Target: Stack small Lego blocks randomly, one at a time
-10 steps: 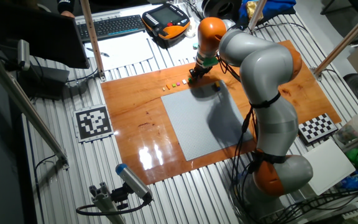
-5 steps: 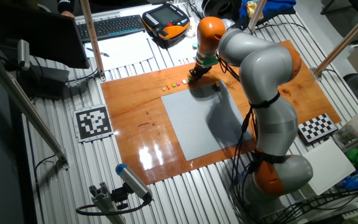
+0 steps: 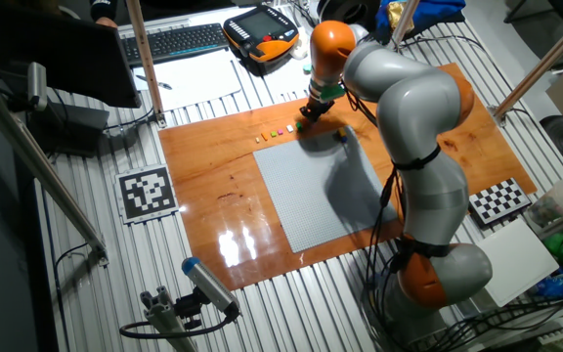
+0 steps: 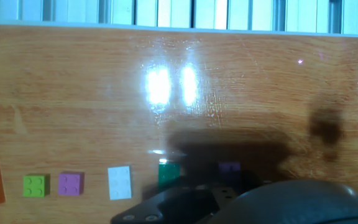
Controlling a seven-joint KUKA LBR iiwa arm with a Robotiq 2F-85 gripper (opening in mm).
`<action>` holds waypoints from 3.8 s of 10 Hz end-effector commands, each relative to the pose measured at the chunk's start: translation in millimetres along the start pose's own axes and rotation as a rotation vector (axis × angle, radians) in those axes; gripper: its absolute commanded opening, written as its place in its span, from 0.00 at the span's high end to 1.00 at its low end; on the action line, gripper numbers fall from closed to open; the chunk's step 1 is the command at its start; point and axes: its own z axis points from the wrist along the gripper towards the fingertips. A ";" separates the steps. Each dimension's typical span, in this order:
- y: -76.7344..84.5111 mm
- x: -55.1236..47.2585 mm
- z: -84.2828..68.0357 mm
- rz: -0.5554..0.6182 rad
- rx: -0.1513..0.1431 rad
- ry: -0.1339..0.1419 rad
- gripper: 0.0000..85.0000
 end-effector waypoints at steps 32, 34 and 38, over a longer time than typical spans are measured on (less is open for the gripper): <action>-35.1 3.6 -41.6 0.021 -0.036 0.110 0.80; -33.9 2.3 -41.0 0.021 -0.035 0.101 0.80; -35.8 3.3 -41.6 0.015 -0.036 0.107 0.80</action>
